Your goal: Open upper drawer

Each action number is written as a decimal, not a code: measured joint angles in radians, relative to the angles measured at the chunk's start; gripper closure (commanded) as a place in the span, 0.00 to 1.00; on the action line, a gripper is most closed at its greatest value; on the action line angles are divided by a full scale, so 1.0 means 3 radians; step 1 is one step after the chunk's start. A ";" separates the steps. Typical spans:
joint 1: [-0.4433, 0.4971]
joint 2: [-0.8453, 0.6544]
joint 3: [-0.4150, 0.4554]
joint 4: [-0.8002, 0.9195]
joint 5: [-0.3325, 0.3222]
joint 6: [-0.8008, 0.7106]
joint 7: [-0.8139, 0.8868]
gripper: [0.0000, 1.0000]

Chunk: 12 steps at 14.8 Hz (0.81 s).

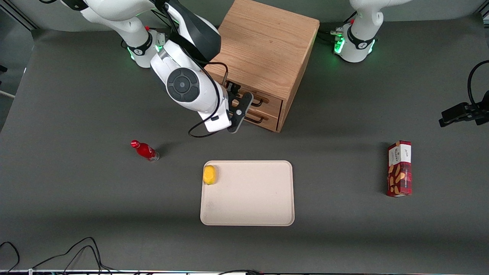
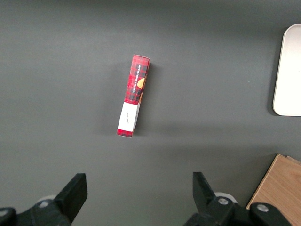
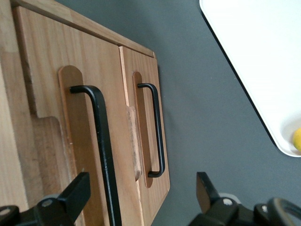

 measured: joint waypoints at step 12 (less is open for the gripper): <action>-0.0002 -0.0113 0.0100 -0.0394 -0.0001 0.0327 -0.0013 0.00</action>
